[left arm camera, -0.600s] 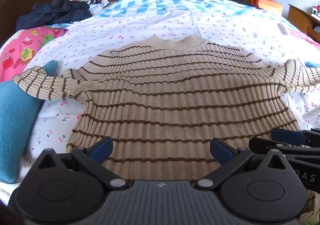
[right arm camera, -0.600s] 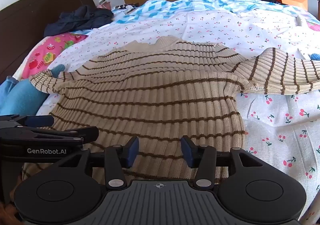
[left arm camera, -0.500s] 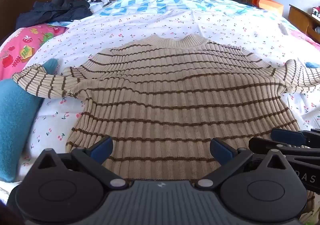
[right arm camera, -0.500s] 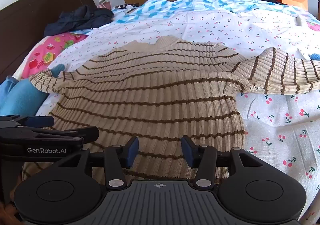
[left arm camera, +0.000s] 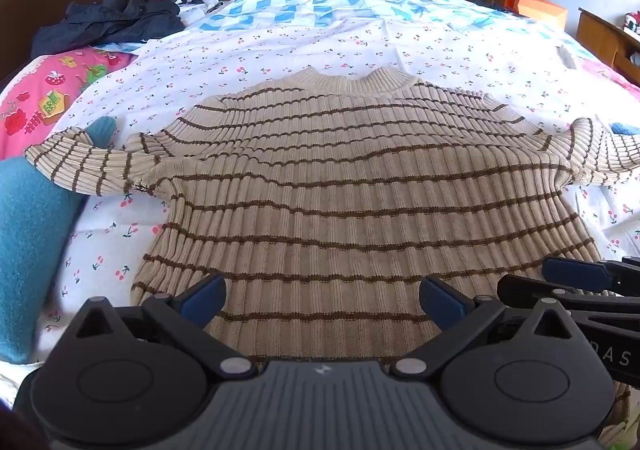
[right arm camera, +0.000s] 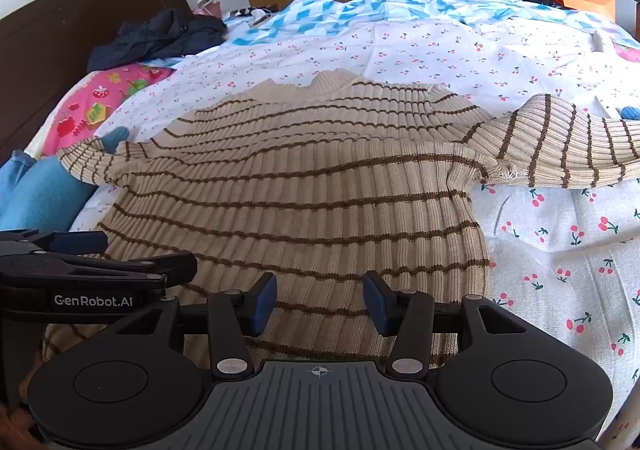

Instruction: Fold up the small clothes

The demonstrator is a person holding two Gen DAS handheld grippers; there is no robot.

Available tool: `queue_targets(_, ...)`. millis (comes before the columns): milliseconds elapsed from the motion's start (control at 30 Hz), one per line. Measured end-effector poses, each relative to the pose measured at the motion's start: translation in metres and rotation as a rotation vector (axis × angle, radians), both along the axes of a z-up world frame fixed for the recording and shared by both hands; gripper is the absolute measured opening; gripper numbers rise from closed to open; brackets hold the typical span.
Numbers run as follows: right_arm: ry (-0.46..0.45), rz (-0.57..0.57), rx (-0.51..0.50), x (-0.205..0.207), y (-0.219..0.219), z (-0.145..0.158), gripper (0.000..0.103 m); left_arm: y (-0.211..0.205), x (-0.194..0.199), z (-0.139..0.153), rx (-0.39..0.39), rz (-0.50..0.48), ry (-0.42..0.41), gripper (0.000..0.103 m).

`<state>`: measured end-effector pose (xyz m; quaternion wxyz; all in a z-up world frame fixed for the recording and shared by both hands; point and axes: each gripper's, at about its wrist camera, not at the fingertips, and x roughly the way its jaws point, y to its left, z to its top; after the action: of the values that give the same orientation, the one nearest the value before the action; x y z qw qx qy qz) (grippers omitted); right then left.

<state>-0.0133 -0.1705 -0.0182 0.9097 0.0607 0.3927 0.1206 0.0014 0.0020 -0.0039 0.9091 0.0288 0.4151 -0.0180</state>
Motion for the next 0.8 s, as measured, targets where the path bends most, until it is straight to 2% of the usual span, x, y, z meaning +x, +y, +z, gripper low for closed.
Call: queue_targets(800, -0.004, 0.002, -0.006, -0.0009, 0.0005, 0.0014, 0.048, -0.0017, -0.0012, 0.0042, 0.009, -0.004, -0.012, 0.103)
